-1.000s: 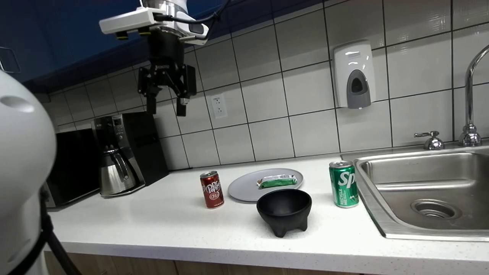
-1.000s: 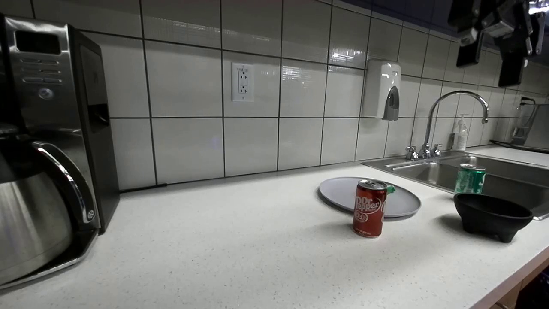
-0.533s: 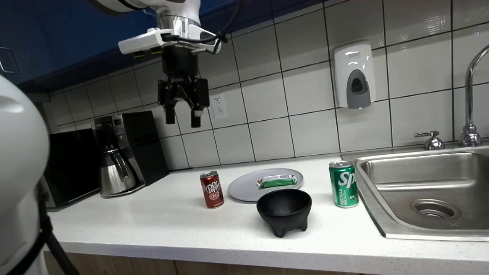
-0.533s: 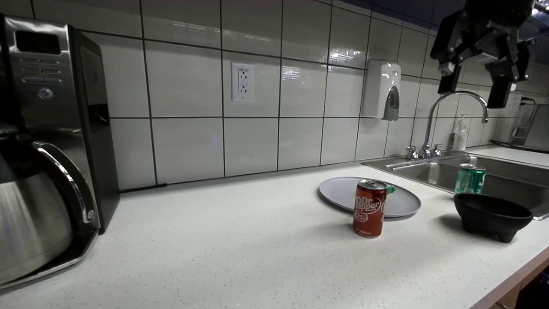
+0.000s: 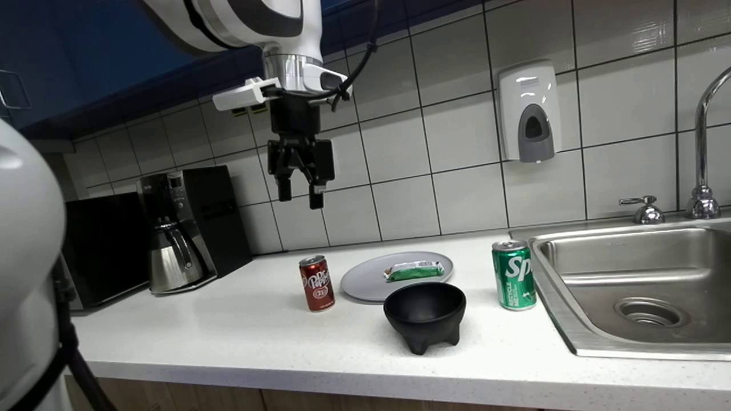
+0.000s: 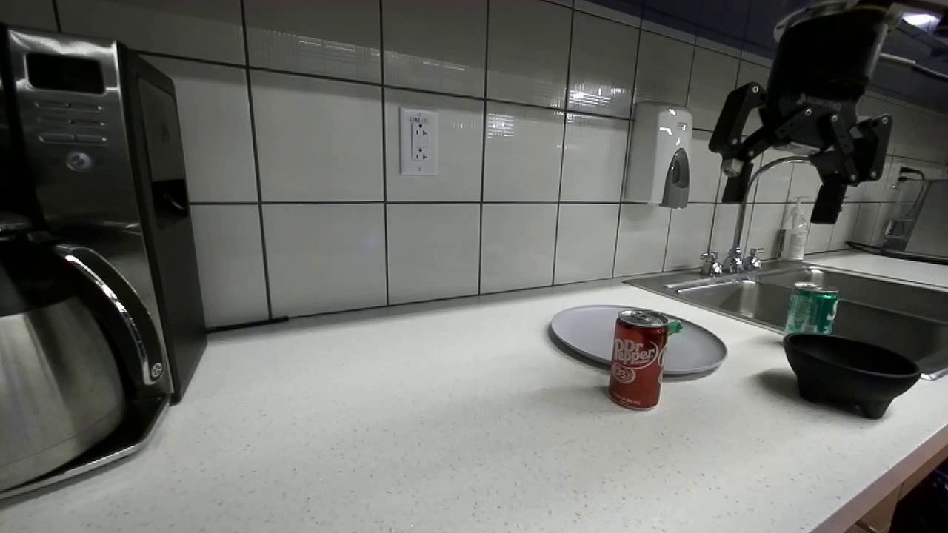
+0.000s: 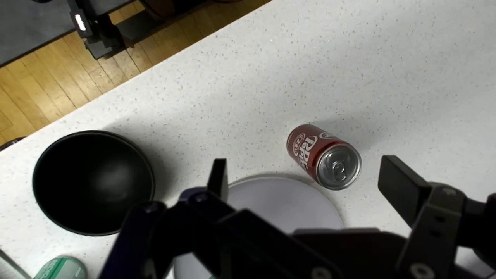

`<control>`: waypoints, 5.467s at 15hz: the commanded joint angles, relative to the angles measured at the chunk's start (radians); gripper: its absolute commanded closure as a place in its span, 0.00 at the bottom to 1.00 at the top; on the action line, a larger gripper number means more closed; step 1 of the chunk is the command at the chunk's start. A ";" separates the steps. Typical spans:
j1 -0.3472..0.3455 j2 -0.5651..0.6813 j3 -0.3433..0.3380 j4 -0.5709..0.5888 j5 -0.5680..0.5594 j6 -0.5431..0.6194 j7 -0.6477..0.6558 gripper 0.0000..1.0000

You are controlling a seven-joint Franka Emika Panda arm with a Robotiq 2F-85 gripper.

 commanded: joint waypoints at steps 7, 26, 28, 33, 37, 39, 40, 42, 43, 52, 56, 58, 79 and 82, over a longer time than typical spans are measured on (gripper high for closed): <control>-0.029 0.194 0.005 0.086 0.020 0.115 0.120 0.00; -0.022 0.596 -0.036 0.430 0.047 0.174 0.309 0.00; -0.020 0.634 -0.041 0.460 0.045 0.173 0.330 0.00; -0.014 0.730 -0.059 0.527 0.031 0.185 0.385 0.00; -0.006 0.800 -0.076 0.575 0.013 0.198 0.437 0.00; 0.000 0.832 -0.086 0.598 -0.001 0.204 0.465 0.00; 0.005 0.847 -0.091 0.609 -0.013 0.207 0.483 0.00; 0.013 0.873 -0.099 0.630 -0.028 0.206 0.508 0.00; 0.017 0.884 -0.102 0.639 -0.037 0.206 0.521 0.00; 0.047 0.938 -0.119 0.662 -0.104 0.201 0.614 0.00; 0.046 0.948 -0.121 0.656 -0.103 0.200 0.622 0.00; 0.045 0.953 -0.123 0.657 -0.102 0.198 0.624 0.00; 0.045 0.952 -0.128 0.648 -0.097 0.211 0.625 0.85; 0.051 0.928 -0.129 0.633 -0.100 0.227 0.627 0.85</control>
